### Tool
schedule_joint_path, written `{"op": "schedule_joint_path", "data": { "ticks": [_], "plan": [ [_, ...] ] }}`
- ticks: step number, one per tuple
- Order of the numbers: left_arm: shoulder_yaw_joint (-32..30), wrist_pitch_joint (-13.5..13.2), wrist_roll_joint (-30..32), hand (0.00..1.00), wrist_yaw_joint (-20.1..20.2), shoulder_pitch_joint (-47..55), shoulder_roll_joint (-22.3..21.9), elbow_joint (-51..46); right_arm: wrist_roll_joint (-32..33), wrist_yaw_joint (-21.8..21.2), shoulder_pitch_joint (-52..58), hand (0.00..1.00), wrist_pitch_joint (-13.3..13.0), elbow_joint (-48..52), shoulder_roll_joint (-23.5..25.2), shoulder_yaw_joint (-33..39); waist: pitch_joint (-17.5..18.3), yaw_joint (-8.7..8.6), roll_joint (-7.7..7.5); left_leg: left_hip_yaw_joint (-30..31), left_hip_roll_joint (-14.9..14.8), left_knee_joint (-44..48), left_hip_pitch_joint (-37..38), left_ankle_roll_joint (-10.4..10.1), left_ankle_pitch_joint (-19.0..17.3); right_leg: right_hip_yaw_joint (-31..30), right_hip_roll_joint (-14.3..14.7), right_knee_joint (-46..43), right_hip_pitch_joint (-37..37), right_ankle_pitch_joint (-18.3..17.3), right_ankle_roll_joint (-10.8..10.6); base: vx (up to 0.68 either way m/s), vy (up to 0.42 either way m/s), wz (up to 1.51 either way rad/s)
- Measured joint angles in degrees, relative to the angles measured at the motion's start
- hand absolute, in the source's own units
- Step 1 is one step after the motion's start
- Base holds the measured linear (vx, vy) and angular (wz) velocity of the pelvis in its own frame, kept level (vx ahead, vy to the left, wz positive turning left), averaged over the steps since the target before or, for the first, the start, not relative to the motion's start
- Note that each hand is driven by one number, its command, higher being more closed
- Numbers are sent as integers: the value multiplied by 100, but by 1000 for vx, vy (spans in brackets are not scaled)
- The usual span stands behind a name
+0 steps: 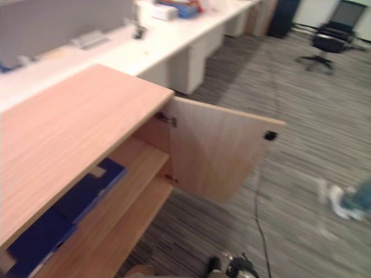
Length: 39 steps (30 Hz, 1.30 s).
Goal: Walk over to the cabinet, pick up the folder, carry it to the office cabinet, place the folder inside the office cabinet, then close the office cabinet door
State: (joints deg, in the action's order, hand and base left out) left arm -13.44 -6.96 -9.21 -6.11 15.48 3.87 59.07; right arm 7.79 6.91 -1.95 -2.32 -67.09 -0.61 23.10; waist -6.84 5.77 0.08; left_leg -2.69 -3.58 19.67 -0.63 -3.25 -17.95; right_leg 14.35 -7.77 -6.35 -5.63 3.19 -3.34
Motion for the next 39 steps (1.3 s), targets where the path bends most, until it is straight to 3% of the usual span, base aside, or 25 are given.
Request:
{"op": "schedule_joint_path", "data": {
  "ticks": [2,5,10,15,16,17,18,19,20,22,26,29,31,33,39],
  "plan": [
    [-100,44,99,0,2,-88,-21,69,-13,16,39,0,7,16,-26,94,-17,-45,5,-169,179,-381,265,368,389,8,21,154,278,25,-22,171,77,-60],
    [-203,62,193,0,20,-173,-54,109,-29,8,66,0,8,200,63,284,61,-181,66,-104,370,-670,403,293,621,-9,-48,444,362,108,-72,197,57,-12],
    [-359,28,235,0,94,-395,-161,97,-141,2,213,0,8,231,87,442,318,-230,151,36,494,-763,733,278,721,132,-133,756,819,119,-84,179,49,2],
    [-321,21,372,0,105,-391,-177,103,-244,-3,288,0,11,397,68,355,494,-294,164,21,864,-687,889,330,1011,138,-493,536,847,117,-83,76,111,-19],
    [-320,19,384,0,114,-390,-144,100,-243,0,266,0,11,460,64,228,441,-282,82,10,1021,-404,843,308,1092,126,-673,372,834,117,-83,-24,171,-26],
    [-329,2,394,0,132,-394,-72,99,-240,8,181,0,12,463,96,200,347,-268,-82,82,1192,-19,632,401,1094,81,-1027,261,843,116,-86,-144,151,-20],
    [-208,-51,423,0,137,-393,-53,77,-233,24,18,0,12,503,17,143,400,-290,12,155,1040,-921,625,628,1054,129,-1071,48,640,108,-101,-131,86,-8],
    [-186,-54,427,0,136,-386,-90,76,-233,30,-42,0,11,528,-5,142,407,-297,121,208,929,-1161,617,579,1216,162,-1019,-5,591,107,-102,-224,164,-51],
    [-107,-41,384,0,142,-366,-106,54,-221,41,-304,0,5,570,-21,-76,373,-198,87,219,961,-1320,675,612,1114,-22,-1095,-195,374,-14,-273,-119,154,-70],
    [99,-11,419,0,128,-337,46,122,-210,29,-496,0,-7,717,69,-426,373,-228,62,103,1019,-1328,649,634,1131,-6,-1233,-465,270,-57,-229,-80,143,-43],
    [320,-13,415,0,118,-322,133,111,21,16,-680,0,-41,1299,70,-835,408,-240,53,19,889,-1369,500,710,1195,143,-1125,-688,193,-54,-227,-11,82,-13],
    [299,-7,413,0,115,-306,239,112,184,-87,-942,0,-168,1847,56,-1226,456,-233,-132,-115,837,-1376,254,605,1266,158,-890,-301,226,-38,-271,11,15,-29],
    [227,9,416,0,115,-308,242,112,258,-126,-1139,0,-241,2013,-19,-1344,440,-210,-166,-201,812,-1376,286,569,1260,255,-774,127,440,-19,-286,9,-64,-24],
    [21,9,384,0,115,-334,194,102,358,-137,-1294,0,-330,2337,-101,-1443,439,-169,-166,-302,653,-1355,275,444,1233,254,-567,465,572,50,-393,4,-90,-25],
    [-205,30,197,0,117,-309,121,96,714,36,-1427,0,-470,2710,-430,-1322,436,-190,-165,-280,221,-1515,249,120,1366,299,-105,813,637,73,-332,-37,-158,-9]
  ]
}}
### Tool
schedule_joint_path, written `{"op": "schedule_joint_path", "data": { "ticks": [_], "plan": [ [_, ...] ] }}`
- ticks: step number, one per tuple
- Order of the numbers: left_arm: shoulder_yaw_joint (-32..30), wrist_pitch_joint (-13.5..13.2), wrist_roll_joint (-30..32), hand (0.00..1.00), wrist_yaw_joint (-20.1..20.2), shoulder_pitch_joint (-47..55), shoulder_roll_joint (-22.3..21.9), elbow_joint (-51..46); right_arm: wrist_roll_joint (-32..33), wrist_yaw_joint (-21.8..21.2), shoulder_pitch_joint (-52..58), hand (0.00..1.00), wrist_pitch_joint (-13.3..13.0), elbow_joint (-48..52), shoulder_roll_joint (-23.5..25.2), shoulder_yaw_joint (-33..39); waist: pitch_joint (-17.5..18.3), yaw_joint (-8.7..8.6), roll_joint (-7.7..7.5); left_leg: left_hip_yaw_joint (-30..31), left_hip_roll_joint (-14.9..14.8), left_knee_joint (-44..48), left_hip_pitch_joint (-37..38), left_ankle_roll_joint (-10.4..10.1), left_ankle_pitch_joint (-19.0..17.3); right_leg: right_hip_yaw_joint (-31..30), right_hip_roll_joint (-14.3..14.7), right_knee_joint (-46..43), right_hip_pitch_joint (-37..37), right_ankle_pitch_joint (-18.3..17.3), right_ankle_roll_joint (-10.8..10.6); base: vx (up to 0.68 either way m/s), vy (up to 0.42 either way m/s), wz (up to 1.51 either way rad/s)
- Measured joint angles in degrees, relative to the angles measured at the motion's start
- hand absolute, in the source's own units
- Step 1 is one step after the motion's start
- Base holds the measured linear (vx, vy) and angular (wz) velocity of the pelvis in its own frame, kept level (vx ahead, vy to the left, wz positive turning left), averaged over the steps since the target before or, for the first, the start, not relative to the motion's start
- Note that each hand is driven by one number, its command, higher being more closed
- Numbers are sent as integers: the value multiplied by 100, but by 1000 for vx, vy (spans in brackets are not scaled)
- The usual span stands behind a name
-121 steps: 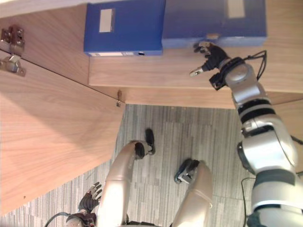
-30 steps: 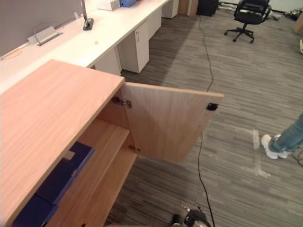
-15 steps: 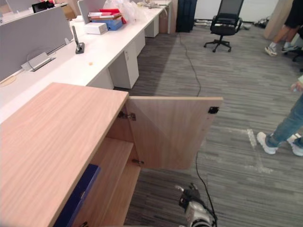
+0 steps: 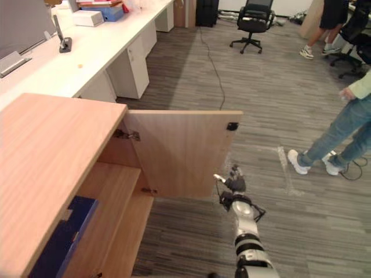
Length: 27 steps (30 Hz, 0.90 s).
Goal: Walk over to the cabinet, pick up the folder, carry it to the office cabinet, place the folder inside the office cabinet, then close the office cabinet door
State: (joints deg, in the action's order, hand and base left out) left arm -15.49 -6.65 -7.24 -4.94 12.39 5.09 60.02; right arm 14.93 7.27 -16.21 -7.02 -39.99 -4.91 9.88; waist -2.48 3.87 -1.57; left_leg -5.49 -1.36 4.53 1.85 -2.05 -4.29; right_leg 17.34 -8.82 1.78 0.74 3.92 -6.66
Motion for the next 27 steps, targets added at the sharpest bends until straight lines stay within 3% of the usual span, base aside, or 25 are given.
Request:
{"op": "schedule_joint_path", "data": {
  "ticks": [5,16,19,27],
  "plan": [
    [56,16,-5,0,2,41,-2,-172,258,275,0,0,-28,4,-264,336,3,-81,7,155,-23,-147,-95,-23,160,132,67,121,-28,64,118,-57,-51,13],
    [0,65,-6,0,9,48,1,-222,706,613,-335,0,-113,-38,-346,926,-15,-78,37,246,113,-148,-115,12,187,171,-29,143,13,89,142,1,40,6],
    [-36,69,-5,0,11,48,24,-217,882,629,-758,0,-117,-371,-647,933,-38,-86,59,303,124,-101,-182,21,193,231,-40,143,4,104,163,-6,18,10],
    [94,64,-9,0,42,39,43,-209,1165,415,-2876,0,-159,-2306,-1918,908,-370,43,351,613,172,153,-466,40,215,513,-48,139,8,150,238,-35,9,20]
  ]
}}
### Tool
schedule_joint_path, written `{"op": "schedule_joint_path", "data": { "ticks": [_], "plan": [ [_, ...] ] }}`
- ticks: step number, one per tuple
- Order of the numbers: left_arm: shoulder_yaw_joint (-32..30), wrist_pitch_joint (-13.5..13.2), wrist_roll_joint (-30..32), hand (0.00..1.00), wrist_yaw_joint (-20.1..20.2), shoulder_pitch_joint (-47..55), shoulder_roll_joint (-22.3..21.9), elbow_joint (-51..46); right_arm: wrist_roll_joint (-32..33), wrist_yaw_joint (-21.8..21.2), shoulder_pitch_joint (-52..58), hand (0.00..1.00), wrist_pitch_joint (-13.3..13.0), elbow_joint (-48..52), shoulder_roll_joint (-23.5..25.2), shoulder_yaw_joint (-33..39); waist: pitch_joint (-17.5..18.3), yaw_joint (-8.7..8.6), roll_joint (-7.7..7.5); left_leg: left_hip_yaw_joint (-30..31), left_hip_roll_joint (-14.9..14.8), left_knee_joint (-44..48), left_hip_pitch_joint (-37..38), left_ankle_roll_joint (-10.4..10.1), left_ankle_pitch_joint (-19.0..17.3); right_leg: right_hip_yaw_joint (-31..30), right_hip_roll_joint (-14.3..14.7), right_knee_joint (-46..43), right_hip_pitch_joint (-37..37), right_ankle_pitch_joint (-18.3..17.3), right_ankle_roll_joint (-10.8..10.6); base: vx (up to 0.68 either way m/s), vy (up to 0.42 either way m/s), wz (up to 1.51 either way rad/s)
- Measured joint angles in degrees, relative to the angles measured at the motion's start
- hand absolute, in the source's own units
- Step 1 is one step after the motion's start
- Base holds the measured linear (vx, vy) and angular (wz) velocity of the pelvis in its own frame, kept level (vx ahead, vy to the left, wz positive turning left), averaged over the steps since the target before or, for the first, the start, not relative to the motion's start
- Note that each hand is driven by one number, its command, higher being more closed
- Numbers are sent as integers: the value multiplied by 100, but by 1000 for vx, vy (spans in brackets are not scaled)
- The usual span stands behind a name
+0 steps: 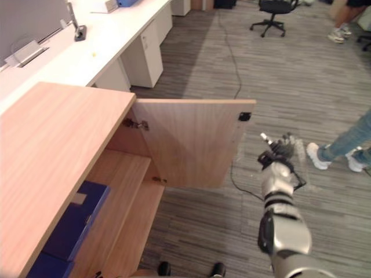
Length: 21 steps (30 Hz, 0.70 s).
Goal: Walk over to the cabinet, pick up the folder, carry it to the office cabinet, place the folder inside the office cabinet, then close the office cabinet door
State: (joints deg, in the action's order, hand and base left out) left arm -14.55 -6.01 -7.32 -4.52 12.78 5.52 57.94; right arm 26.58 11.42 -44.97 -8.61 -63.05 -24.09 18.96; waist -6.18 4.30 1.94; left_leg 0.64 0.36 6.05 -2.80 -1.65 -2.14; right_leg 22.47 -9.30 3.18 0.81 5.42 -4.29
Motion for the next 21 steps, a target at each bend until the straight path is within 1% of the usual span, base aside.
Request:
{"op": "schedule_joint_path", "data": {
  "ticks": [2,4,6,7,9,10,11,12,13,15,18,21],
  "plan": [
    [101,-7,-5,0,3,-16,17,-1,182,-67,-430,0,8,-228,-146,2,-125,32,52,110,20,58,-82,-8,15,100,-6,5,5,7,43,-19,7,24],
    [188,-9,-4,0,4,-36,66,-6,276,-138,-594,0,12,-336,-197,3,-192,57,62,216,33,105,-146,-9,21,186,-7,11,20,4,110,5,13,28],
    [264,-12,1,0,35,-61,116,-11,330,-238,-732,0,71,-480,-245,1,-242,97,72,305,58,149,-220,-5,25,272,-16,15,23,1,127,14,19,27],
    [310,-16,3,0,61,-82,147,-20,329,-294,-802,0,108,-559,-276,-1,-289,146,81,344,82,150,-230,1,40,300,-30,17,33,-6,139,20,29,22],
    [395,-25,1,0,105,-82,161,-41,319,-409,-963,0,204,-708,-289,-12,-357,151,155,494,141,169,-285,19,68,422,-65,14,66,-19,164,19,36,34],
    [440,-34,1,0,121,-83,165,-66,312,-435,-992,0,209,-736,-301,-22,-369,153,176,534,157,189,-319,24,73,434,-75,14,65,-21,172,14,42,42],
    [492,-60,-1,0,132,-78,167,-126,270,-369,-1046,0,142,-829,-379,-16,-409,170,203,611,185,214,-365,33,85,469,-86,14,67,-16,190,14,44,40],
    [560,-75,-1,0,167,-78,182,-163,247,-387,-1101,0,203,-886,-548,-33,-442,174,221,691,214,238,-418,40,102,564,-100,13,69,-15,194,14,38,35],
    [589,-82,-1,0,173,-79,191,-174,246,-394,-1127,0,243,-891,-598,-45,-476,178,224,713,222,238,-421,40,108,574,-105,11,76,-14,195,5,25,23],
    [709,-102,1,0,186,-83,214,-192,146,-397,-1202,0,244,-892,-660,-65,-588,188,256,742,233,237,-427,45,128,585,-113,5,82,-14,195,-10,15,6],
    [864,-139,0,0,220,-92,245,-315,149,-391,-1324,0,246,-895,-760,-274,-655,187,315,782,240,230,-538,28,197,592,-113,2,-9,-13,193,-39,4,6],
    [919,-176,-4,0,227,-89,249,-402,161,-379,-1459,0,246,-895,-808,-305,-714,188,372,811,223,223,-625,1,249,603,-96,-6,-86,-13,193,-54,-17,4]
  ]
}}
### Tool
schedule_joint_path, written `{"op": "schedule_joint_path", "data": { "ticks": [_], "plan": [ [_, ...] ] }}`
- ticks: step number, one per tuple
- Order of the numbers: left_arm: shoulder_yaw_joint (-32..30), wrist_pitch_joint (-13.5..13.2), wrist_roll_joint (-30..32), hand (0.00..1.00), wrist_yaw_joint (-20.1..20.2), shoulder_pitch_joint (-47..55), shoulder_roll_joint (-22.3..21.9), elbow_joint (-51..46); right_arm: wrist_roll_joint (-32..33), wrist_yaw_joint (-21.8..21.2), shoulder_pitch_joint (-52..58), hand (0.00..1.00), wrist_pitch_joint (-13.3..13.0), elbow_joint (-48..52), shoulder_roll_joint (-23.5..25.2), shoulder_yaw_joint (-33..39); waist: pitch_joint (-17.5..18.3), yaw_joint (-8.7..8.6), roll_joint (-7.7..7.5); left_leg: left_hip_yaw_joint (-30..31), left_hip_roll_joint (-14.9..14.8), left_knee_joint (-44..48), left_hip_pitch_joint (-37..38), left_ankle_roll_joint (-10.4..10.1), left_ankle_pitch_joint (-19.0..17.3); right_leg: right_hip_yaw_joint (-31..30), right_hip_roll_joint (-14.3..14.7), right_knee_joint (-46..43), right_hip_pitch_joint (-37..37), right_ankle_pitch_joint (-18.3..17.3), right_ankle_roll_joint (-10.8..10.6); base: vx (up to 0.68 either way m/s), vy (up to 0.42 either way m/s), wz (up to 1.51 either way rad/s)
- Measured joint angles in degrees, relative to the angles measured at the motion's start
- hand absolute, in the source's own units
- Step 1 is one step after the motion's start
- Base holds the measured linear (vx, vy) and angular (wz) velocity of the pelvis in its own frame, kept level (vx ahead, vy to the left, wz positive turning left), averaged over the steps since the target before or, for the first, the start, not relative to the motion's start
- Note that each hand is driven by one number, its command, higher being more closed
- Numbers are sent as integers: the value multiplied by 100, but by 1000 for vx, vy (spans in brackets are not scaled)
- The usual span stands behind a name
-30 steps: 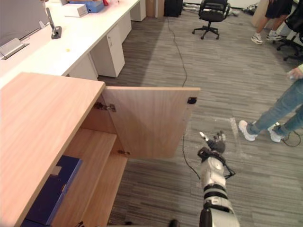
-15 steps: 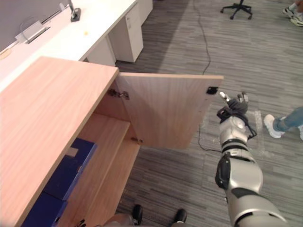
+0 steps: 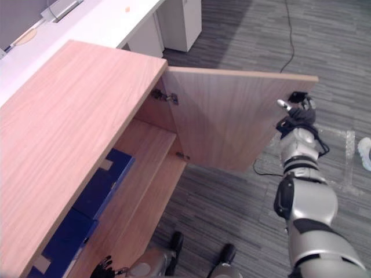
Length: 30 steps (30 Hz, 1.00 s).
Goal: Walk over to the cabinet, pick up the folder, carry it to the office cabinet, place the folder inside the office cabinet, then close the office cabinet door
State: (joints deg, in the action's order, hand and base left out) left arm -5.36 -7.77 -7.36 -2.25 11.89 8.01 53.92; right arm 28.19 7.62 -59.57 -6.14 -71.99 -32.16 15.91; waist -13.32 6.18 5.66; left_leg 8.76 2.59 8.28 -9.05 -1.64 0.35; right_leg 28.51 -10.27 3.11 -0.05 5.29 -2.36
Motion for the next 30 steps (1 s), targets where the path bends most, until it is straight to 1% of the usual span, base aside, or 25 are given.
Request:
{"op": "schedule_joint_path", "data": {
  "ticks": [4,6,7,10,12,14,15,16,18,19,21,24,25,27,29,30],
  "plan": [
    [55,-16,-19,0,1,-4,5,-102,108,42,-205,0,25,-2,-64,-278,-95,10,99,33,-83,-14,-102,-57,83,0,77,1,-98,37,1,-63,-38,1],
    [108,-17,-19,0,5,2,3,-134,109,36,-209,0,-2,40,-69,-619,-135,10,126,33,-148,-66,-104,-104,113,-8,135,11,-129,47,12,-40,-43,-4],
    [113,-16,-19,0,5,4,3,-143,109,36,-209,0,-6,48,-69,-665,-135,10,127,33,-158,-84,-104,-112,118,-10,144,11,-138,50,11,-33,-54,-7],
    [125,-22,-18,0,9,10,4,-202,-34,36,-218,0,3,228,-67,-1327,-138,4,132,-4,-285,-200,-144,-180,207,-58,235,13,-278,98,24,-25,-64,-13],
    [126,-21,-16,0,26,41,3,-257,-253,29,-203,0,58,439,-79,-1851,-148,-39,135,-65,-370,-210,-175,-185,222,-129,283,39,-341,128,51,-10,-51,-20],
    [125,-37,-13,0,51,67,3,-291,-345,-41,-179,0,137,651,-134,-2270,-147,-44,137,-189,-438,-216,-169,-187,219,-253,363,62,-388,148,72,0,-64,-33],
    [124,-43,-7,0,76,68,11,-342,-480,-126,-89,0,218,981,-222,-2639,-149,-62,142,-256,-485,-222,-170,-201,209,-323,415,122,-407,183,109,0,-69,-31],
    [123,-45,-5,0,85,71,13,-398,-500,-184,-28,0,225,1126,-294,-2775,-149,-66,143,-276,-502,-222,-170,-205,206,-345,437,157,-405,198,121,0,-67,-27],
    [124,-82,4,0,157,73,12,-546,-598,-374,132,0,239,1673,-572,-3362,-143,-107,160,-328,-603,-222,-139,-241,180,-409,523,160,-413,200,125,5,-68,-20],
    [124,-86,6,0,166,76,10,-578,-620,-421,179,0,241,1839,-645,-3489,-142,-114,161,-349,-625,-227,-119,-252,172,-443,539,160,-411,199,127,4,-62,-27],
    [124,-102,16,0,217,85,11,-650,-702,-691,378,0,241,2465,-969,-3935,-136,-139,169,-457,-743,-229,-62,-305,131,-558,646,162,-411,189,141,-3,-47,-28],
    [125,-115,55,0,293,92,10,-655,-715,-886,737,0,238,3206,-1294,-4300,-129,-203,177,-524,-839,-231,-6,-356,95,-651,745,162,-407,163,180,-6,-51,-22],
    [126,-115,115,0,374,121,12,-658,-717,-1062,970,0,232,3640,-1435,-4486,-98,-266,188,-574,-911,-229,20,-392,69,-688,807,163,-403,150,199,-5,-54,-21],
    [126,-115,148,0,402,169,14,-669,-728,-1233,1224,0,218,3996,-1515,-4667,-18,-352,187,-585,-968,-229,20,-414,54,-700,862,164,-408,121,241,2,-57,-15],
    [127,-112,266,0,462,239,17,-688,-939,-1611,1655,0,214,4402,-1546,-5015,166,-362,184,-647,-1085,-231,73,-471,16,-792,977,164,-408,85,295,27,-54,-19],
    [127,-113,276,0,481,252,19,-696,-950,-1723,1730,0,212,4506,-1545,-5164,185,-350,177,-669,-1118,-236,105,-487,8,-819,1009,164,-396,78,306,34,-48,-19]
  ]
}}
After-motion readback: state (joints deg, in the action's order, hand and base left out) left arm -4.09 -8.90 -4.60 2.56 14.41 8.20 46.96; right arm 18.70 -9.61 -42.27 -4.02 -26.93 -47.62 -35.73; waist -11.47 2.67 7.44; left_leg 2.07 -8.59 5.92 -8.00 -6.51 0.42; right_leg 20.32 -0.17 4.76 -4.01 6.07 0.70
